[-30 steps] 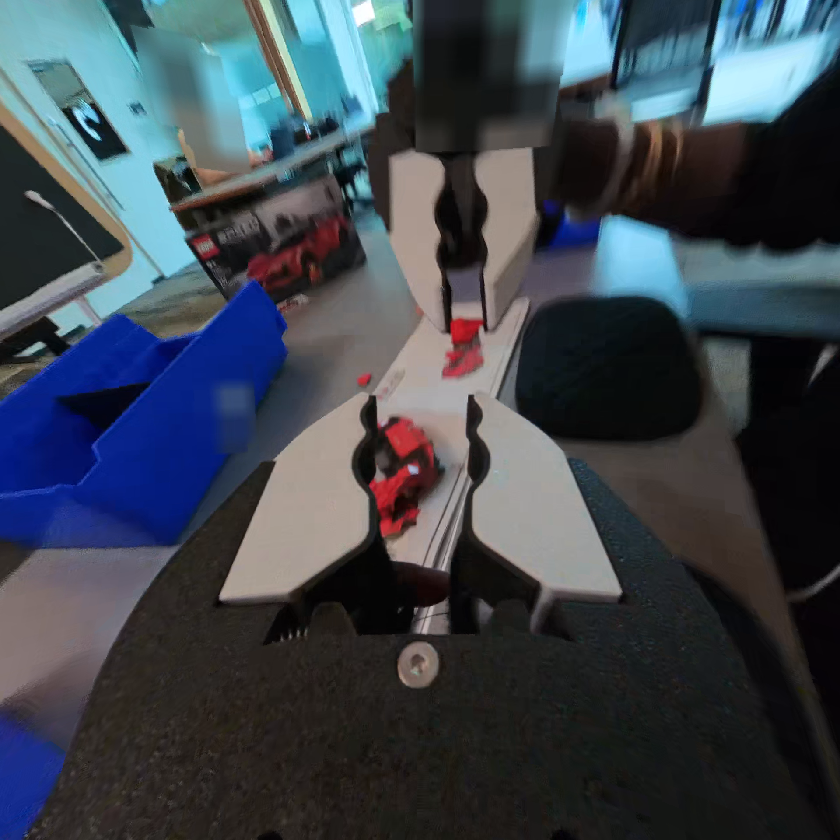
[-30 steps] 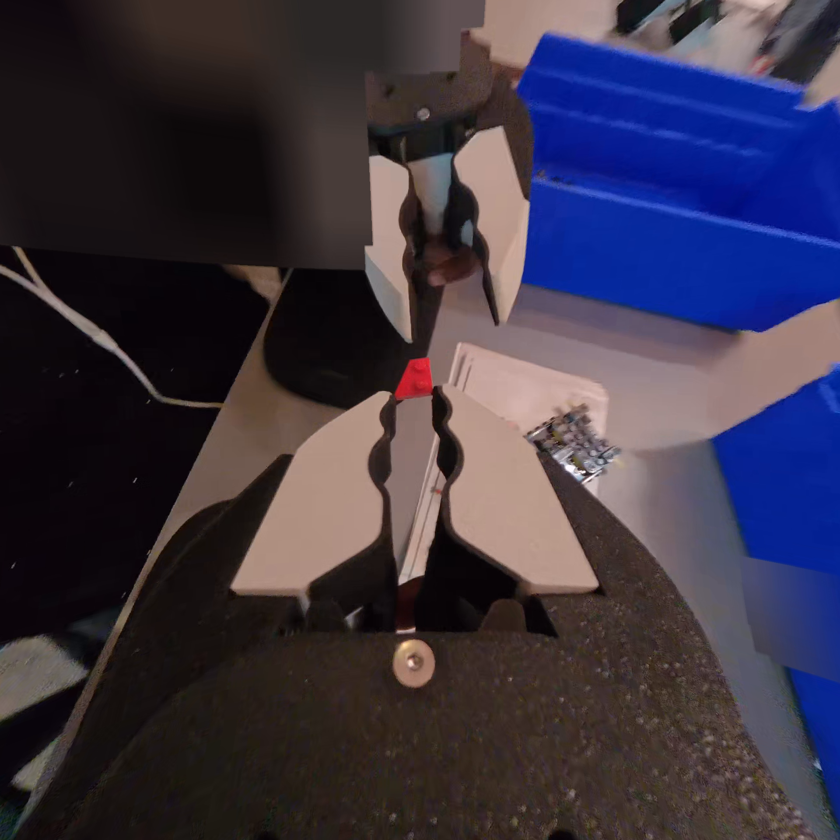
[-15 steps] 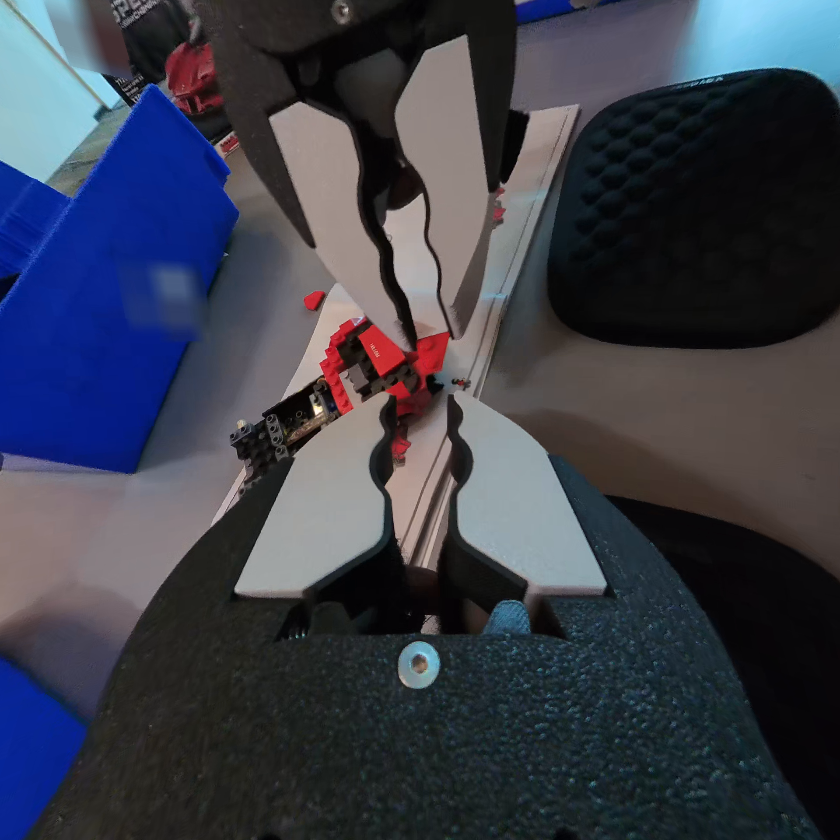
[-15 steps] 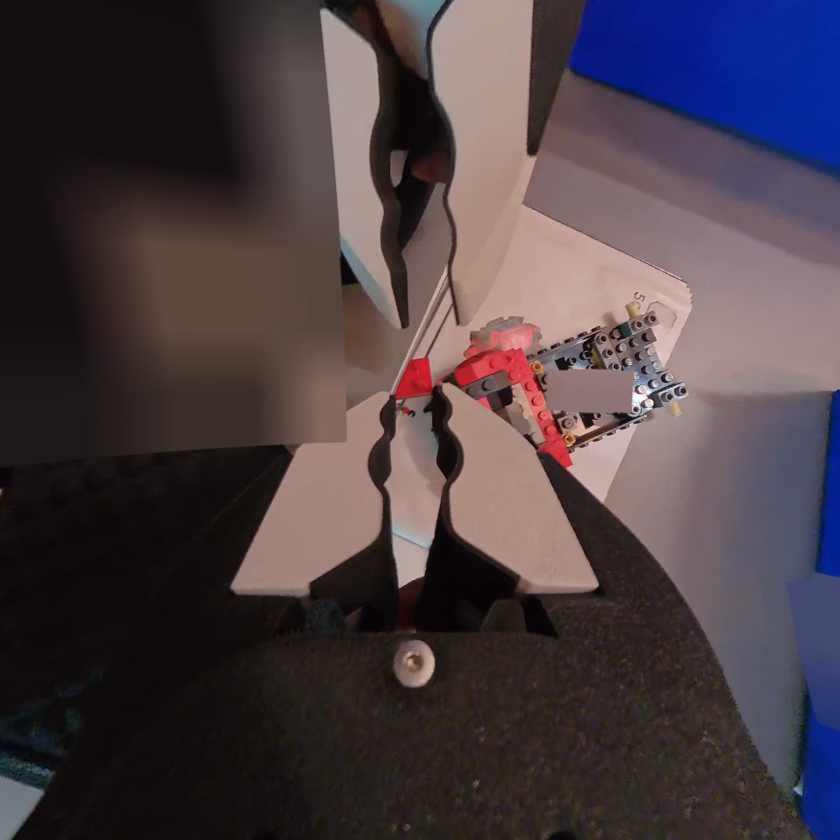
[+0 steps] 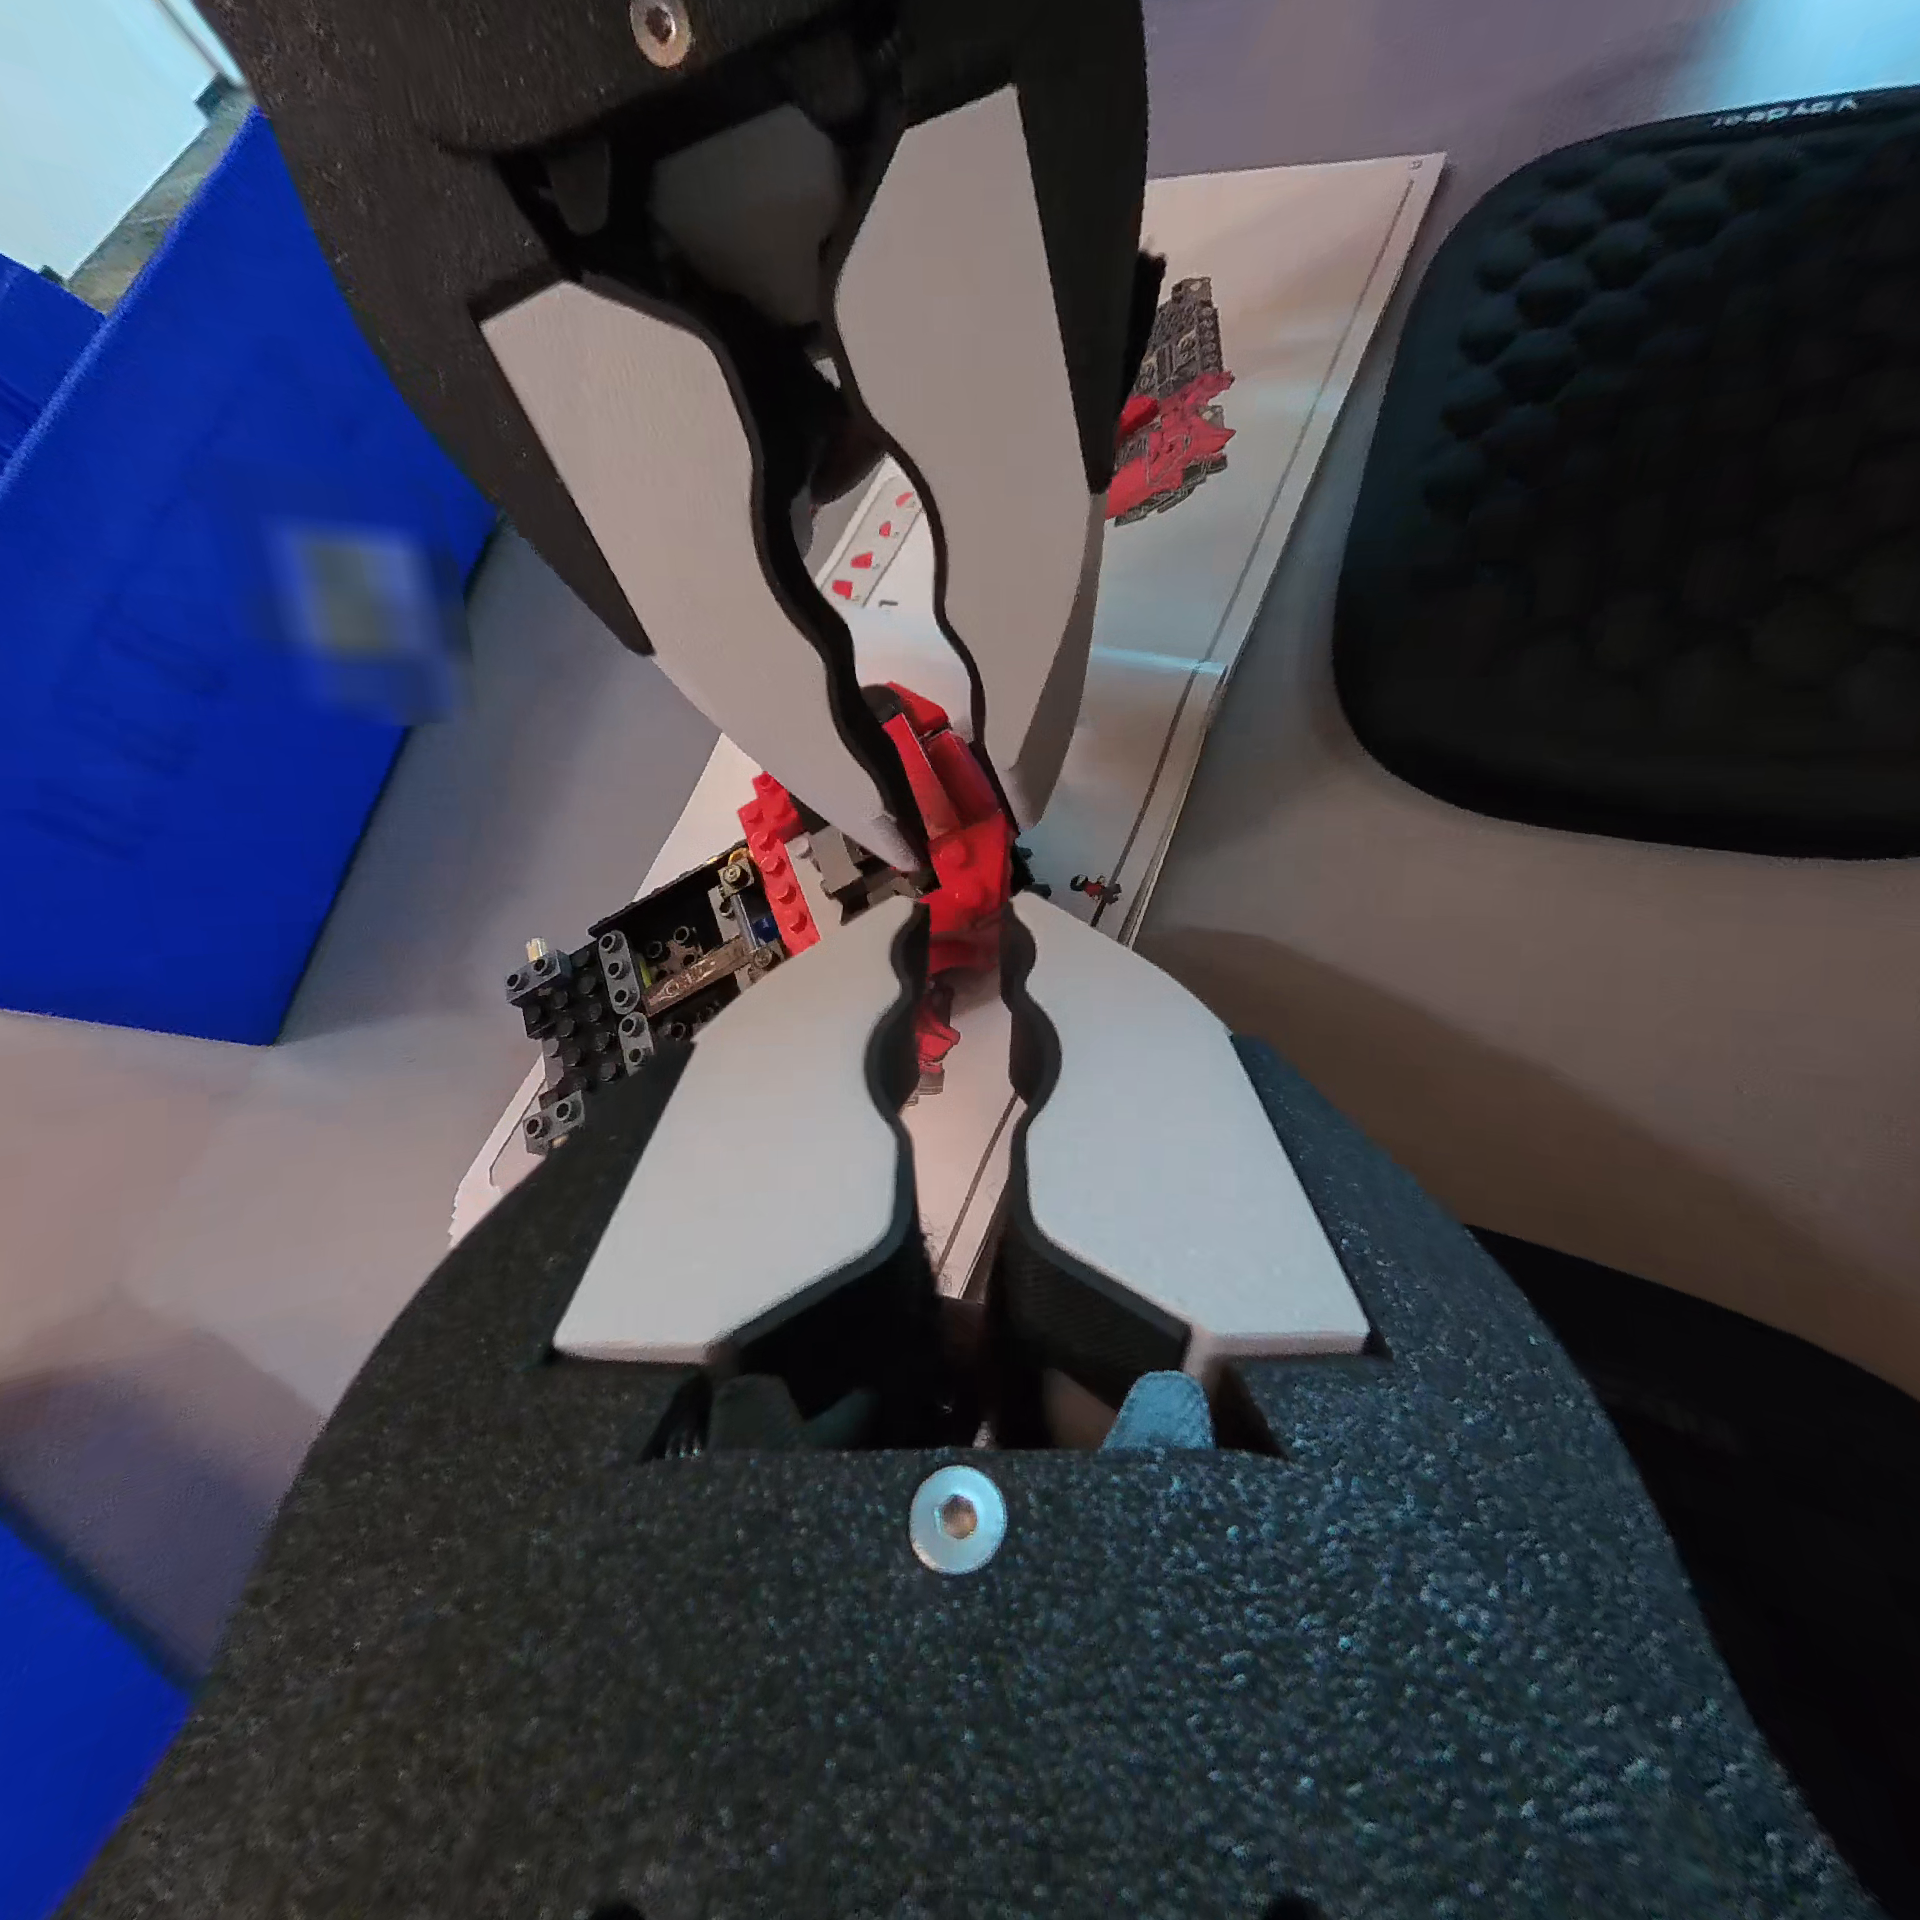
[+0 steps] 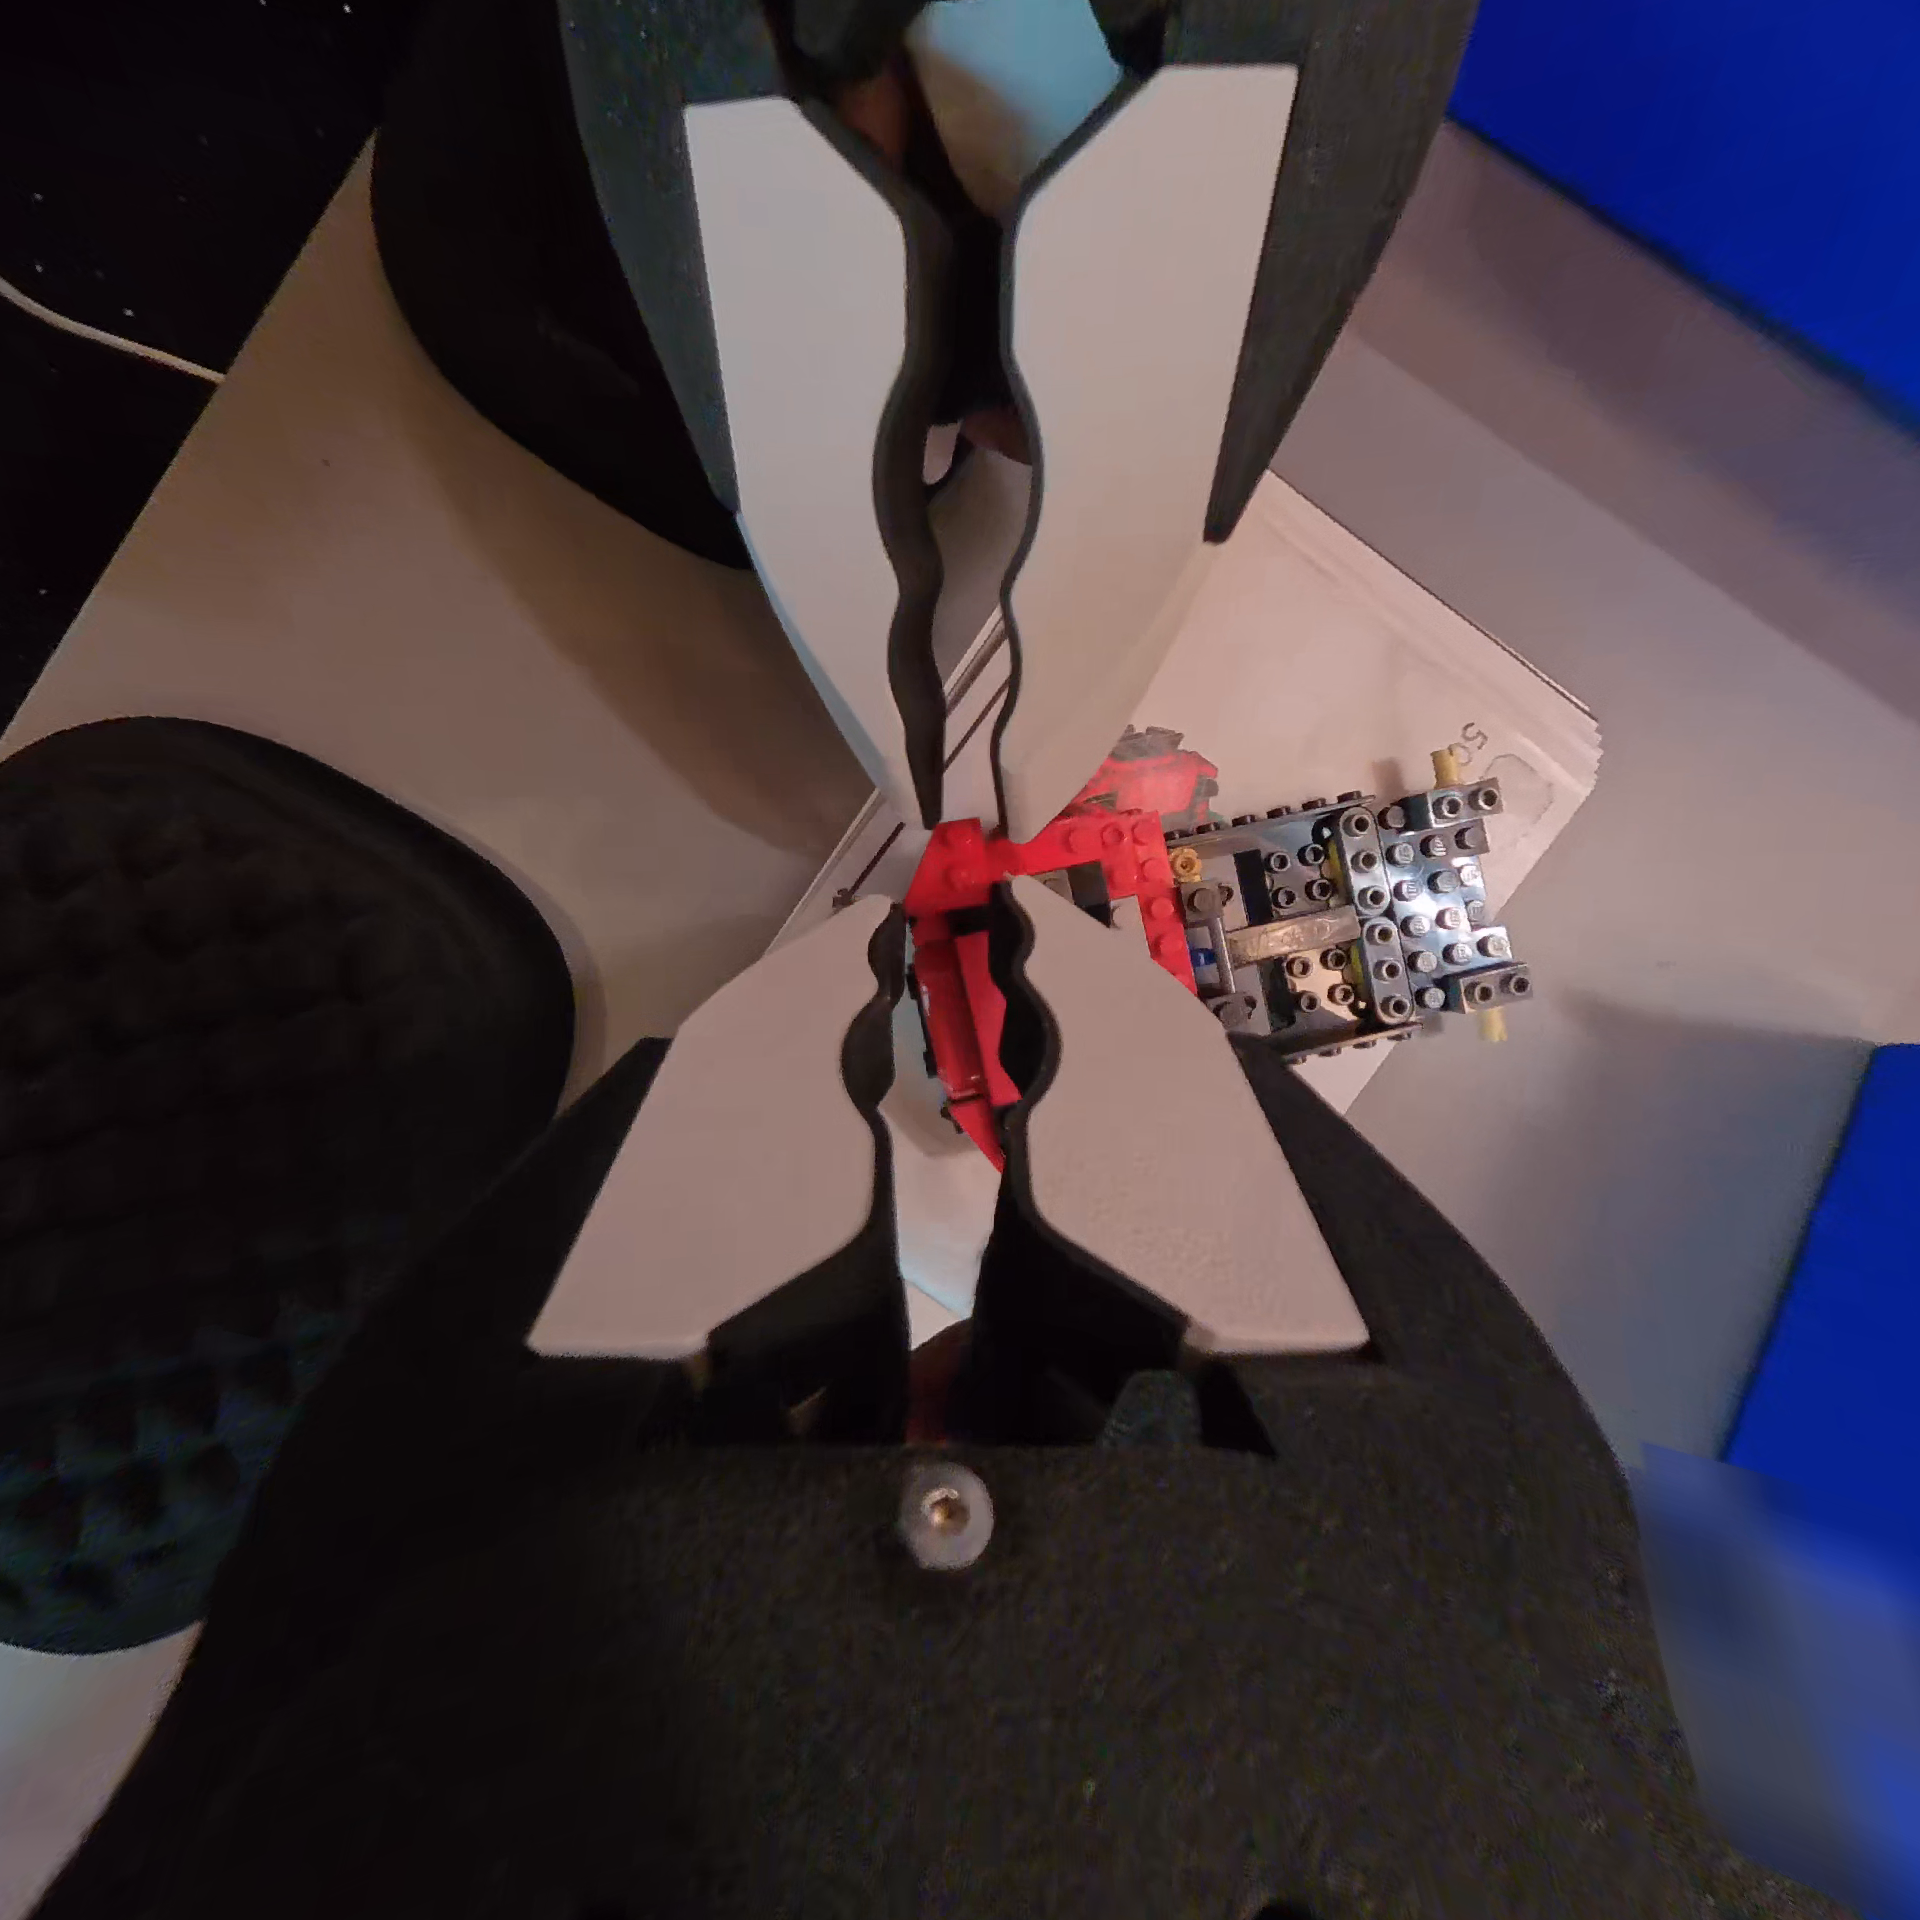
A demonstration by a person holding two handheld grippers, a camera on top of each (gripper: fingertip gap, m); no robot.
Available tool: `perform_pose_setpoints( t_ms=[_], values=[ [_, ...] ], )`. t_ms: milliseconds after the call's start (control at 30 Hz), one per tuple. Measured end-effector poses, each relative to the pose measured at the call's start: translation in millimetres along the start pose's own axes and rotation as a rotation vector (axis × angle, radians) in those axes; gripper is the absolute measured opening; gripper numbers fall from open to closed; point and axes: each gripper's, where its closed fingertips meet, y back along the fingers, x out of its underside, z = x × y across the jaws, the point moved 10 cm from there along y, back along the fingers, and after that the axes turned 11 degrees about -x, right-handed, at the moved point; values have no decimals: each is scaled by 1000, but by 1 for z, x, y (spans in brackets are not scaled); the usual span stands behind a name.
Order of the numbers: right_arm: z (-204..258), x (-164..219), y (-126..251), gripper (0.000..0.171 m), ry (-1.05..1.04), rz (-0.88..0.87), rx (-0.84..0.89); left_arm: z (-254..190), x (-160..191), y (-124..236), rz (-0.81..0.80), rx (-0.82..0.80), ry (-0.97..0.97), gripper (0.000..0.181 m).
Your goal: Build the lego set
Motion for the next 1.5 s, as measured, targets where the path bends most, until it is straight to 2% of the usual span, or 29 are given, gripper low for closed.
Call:
perform_pose_setpoints(
  t_ms=[333, 1500],
  values=[
    [-7, 1, 0, 16, 19, 36, -35, 0, 0, -4, 21, 7, -9, 9],
    [3, 6, -1, 15, 36, 16, 78, -1, -1, -6, 21, -8, -16, 8]
  ],
)
